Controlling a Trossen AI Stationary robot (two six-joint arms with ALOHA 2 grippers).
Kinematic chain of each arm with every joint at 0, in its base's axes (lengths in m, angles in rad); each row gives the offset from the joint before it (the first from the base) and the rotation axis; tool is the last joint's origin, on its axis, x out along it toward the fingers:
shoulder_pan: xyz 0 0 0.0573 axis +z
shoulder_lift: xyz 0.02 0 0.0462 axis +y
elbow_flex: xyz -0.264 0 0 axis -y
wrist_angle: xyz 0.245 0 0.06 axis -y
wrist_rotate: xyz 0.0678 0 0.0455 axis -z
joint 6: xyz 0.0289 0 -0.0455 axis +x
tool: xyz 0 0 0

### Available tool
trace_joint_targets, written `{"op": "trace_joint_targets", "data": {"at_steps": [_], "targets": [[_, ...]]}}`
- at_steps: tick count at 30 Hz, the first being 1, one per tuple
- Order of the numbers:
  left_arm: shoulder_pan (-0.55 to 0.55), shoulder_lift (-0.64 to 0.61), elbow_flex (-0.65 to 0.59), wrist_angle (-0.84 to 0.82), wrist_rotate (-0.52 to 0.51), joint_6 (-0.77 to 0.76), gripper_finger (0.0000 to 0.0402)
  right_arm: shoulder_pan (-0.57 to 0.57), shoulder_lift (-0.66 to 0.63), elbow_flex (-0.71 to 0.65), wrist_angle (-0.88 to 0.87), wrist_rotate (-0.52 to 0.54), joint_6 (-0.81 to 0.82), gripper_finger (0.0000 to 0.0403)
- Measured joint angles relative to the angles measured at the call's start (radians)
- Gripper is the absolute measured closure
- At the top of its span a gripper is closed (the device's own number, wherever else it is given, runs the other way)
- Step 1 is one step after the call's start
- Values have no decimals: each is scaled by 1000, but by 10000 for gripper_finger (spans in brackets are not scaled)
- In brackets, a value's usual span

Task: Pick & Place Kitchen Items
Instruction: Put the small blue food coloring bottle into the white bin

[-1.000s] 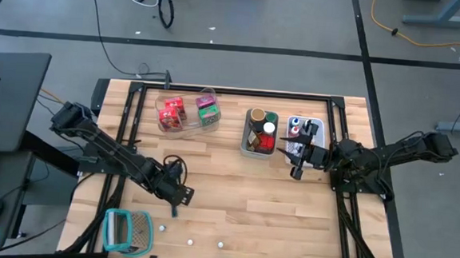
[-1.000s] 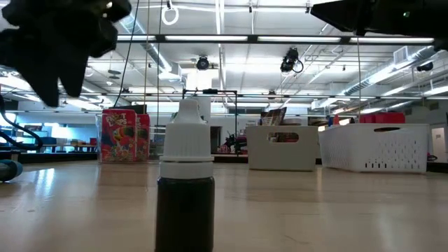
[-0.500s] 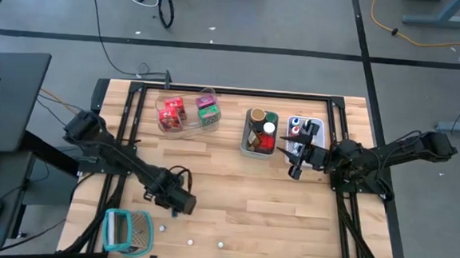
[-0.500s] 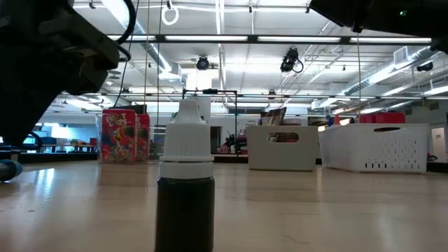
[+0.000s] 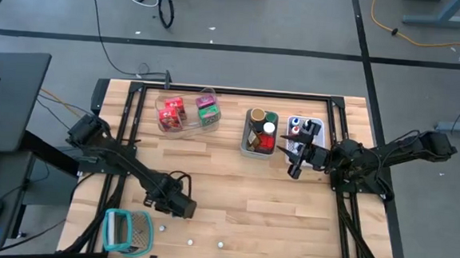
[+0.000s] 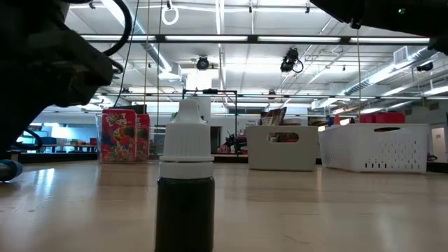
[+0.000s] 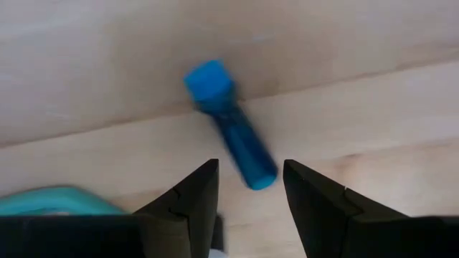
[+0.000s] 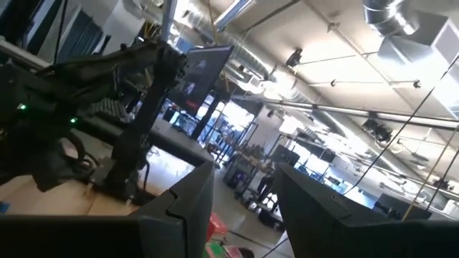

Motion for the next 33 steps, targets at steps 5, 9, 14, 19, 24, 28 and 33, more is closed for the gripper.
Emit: {"op": "trace_joint_targets", "data": {"at_steps": [5, 9, 14, 19, 24, 28, 33], "targets": [[0, 34, 0, 23, -7, 19, 236, 0, 6, 0, 20, 0, -15, 245], [1, 69, 1, 31, 11, 62, 236, -1, 14, 0, 34, 0, -24, 245], [6, 83, 3, 27, 17, 104, 241, -1, 22, -1, 49, -8, -48, 245], [12, 83, 3, 10, 5, 133, 274, -1, 25, -1, 53, -40, -66, 245], [11, 83, 3, 2, -32, 152, 319, -1, 25, -1, 53, -53, -70, 245], [16, 85, 15, -2, -75, 212, 343, -7, 25, -1, 53, -53, -71, 245], [46, 91, 63, 23, -225, 327, 347, -27, 25, -1, 53, -52, -66, 245]]}}
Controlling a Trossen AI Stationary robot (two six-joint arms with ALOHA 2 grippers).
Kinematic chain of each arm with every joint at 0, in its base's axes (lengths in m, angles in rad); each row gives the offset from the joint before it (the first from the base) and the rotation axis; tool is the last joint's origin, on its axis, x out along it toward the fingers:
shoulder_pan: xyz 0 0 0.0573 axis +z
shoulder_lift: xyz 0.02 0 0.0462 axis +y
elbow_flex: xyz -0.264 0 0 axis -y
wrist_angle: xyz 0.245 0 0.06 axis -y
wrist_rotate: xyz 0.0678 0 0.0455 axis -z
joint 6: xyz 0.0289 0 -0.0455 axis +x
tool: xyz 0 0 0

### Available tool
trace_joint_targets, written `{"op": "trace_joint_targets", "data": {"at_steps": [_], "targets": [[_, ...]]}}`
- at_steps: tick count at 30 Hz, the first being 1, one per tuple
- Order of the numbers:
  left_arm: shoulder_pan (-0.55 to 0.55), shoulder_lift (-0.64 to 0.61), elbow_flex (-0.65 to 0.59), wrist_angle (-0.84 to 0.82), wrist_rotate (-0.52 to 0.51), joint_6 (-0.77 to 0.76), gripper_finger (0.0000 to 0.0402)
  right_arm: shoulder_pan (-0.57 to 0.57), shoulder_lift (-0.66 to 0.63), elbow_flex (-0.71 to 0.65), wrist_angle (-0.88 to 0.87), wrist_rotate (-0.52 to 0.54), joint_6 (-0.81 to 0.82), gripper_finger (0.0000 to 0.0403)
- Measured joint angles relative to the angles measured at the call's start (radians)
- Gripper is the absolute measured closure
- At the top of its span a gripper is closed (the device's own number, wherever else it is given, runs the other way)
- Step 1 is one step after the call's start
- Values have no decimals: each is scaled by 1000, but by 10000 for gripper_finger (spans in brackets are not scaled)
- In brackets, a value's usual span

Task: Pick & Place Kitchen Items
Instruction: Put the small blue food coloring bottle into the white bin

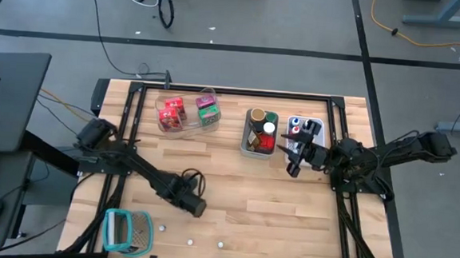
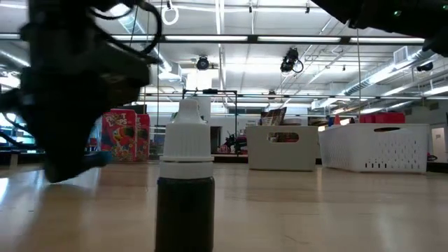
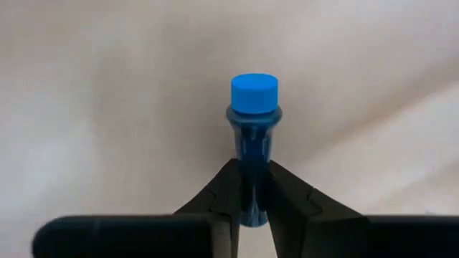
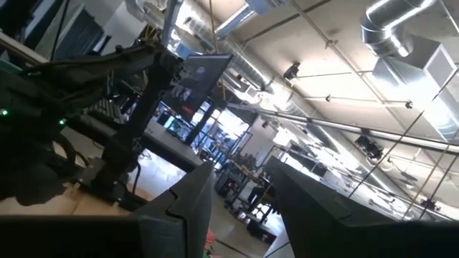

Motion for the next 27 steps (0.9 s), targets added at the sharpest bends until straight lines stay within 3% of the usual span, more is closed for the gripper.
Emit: {"op": "trace_joint_targets", "data": {"at_steps": [6, 11, 17, 22, 27], "targets": [[65, 0, 104, -9, -152, 218, 347, -23, 0, 0, 0, 0, 61, 245], [142, 0, 202, -10, -322, 451, 349, -58, 0, 0, -43, 1, 318, 245], [206, -1, 336, 43, -542, 728, 346, -93, 0, 0, -132, -49, 364, 245], [246, -2, 417, 208, -575, 992, 347, -117, 0, 12, -130, -185, 500, 245], [272, -2, 450, 391, -529, 1218, 344, -135, 0, 35, -144, -205, 685, 245]]}}
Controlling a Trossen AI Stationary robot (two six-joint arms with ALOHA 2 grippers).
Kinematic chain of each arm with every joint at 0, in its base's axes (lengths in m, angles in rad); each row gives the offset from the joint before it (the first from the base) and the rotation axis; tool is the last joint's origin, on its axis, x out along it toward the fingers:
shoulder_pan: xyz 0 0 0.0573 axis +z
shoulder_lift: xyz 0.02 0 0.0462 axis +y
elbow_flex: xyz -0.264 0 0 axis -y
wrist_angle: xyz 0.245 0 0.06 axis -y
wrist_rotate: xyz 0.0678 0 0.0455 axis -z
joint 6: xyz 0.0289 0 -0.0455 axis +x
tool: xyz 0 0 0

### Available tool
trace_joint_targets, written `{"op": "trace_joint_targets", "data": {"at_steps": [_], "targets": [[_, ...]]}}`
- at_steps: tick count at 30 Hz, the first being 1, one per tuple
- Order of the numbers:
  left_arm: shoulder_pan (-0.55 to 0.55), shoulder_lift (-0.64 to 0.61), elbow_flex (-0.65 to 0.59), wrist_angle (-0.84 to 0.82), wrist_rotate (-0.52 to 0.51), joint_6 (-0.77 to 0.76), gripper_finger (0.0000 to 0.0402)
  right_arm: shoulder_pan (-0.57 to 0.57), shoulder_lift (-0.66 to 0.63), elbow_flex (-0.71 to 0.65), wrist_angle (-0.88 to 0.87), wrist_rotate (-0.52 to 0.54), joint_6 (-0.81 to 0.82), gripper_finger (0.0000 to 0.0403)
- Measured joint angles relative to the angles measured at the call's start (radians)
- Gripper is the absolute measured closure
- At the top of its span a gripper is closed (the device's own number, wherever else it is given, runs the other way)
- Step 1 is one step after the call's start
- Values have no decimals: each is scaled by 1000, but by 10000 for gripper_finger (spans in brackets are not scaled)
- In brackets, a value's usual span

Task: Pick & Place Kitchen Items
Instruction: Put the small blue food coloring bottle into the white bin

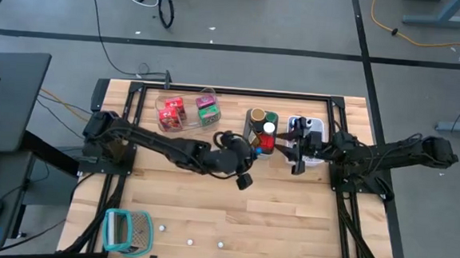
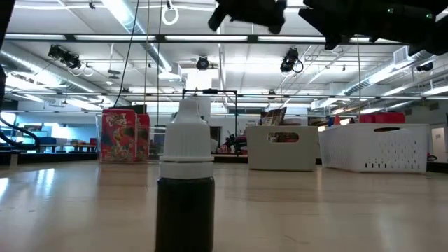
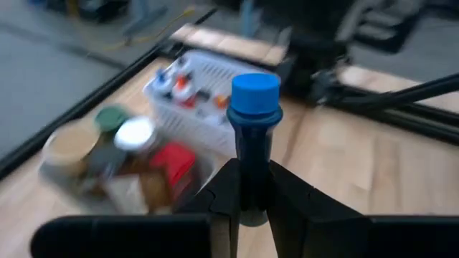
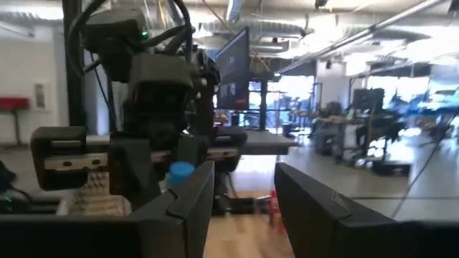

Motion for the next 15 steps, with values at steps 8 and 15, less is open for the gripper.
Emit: {"op": "trace_joint_targets", "data": {"at_steps": [8, 15], "targets": [[45, -1, 8, 55, 96, 82, 343, -1, 33, 4, -13, -96, 56, 245], [68, -1, 8, 56, 96, 94, 343, -1, 141, 31, 88, -100, 80, 245]]}}
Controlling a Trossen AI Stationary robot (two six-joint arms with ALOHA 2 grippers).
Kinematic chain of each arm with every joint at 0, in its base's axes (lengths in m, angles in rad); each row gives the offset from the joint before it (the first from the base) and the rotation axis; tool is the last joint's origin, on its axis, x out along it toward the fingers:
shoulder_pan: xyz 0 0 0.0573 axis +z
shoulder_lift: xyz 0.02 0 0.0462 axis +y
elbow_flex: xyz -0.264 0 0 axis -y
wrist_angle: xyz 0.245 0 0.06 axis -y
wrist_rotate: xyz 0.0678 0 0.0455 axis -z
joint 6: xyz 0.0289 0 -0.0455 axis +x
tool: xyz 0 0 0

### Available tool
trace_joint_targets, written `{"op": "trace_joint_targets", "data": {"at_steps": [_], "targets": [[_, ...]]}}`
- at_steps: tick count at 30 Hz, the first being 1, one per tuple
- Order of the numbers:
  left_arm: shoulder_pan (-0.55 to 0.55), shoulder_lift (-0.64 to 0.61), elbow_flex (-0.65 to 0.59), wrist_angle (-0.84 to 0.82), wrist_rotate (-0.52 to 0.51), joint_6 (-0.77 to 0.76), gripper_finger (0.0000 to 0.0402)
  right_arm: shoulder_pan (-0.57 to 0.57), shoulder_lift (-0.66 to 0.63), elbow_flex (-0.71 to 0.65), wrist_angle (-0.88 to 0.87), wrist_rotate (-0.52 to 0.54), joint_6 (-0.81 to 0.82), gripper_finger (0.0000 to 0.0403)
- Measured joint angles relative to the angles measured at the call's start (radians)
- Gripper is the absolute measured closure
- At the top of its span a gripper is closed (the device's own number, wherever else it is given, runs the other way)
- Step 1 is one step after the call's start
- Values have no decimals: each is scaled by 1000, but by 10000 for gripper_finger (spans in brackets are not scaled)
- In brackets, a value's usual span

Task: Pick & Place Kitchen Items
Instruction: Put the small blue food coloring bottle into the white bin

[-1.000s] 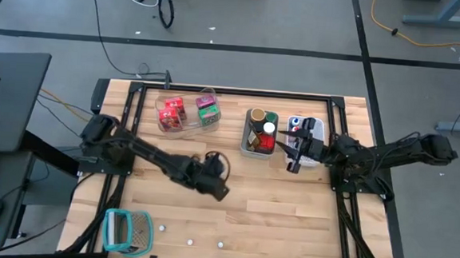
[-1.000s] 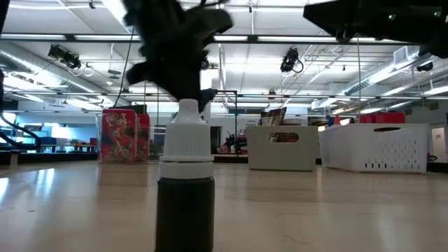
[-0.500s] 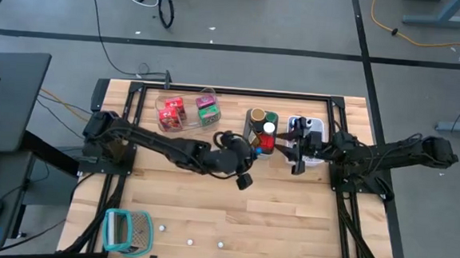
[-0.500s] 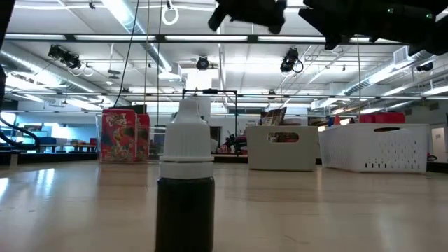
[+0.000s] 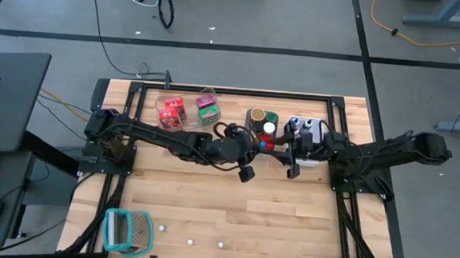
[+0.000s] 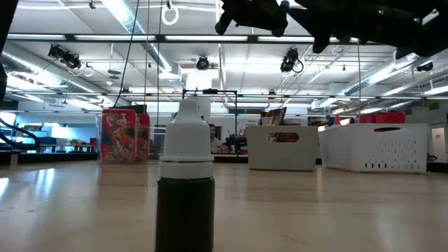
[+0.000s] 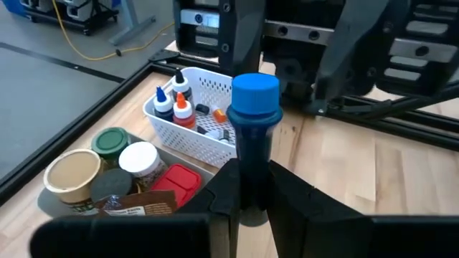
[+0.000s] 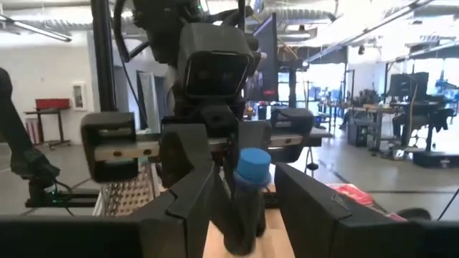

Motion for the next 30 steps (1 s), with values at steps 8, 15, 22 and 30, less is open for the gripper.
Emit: {"op": "trace_joint_targets", "data": {"at_steps": [8, 15, 22, 30], "targets": [[3, 0, 0, 2, -3, 0, 343, 1, 136, 126, -15, 94, -3, 245], [0, 0, -1, 2, 5, 23, 343, 1, 142, 147, -57, 45, -6, 257], [2, 0, -1, 1, 0, 27, 343, -11, 142, 147, -58, 44, -6, 326], [3, 0, -1, -3, -5, 67, 342, -19, 142, 147, -68, 41, -8, 315]]}}
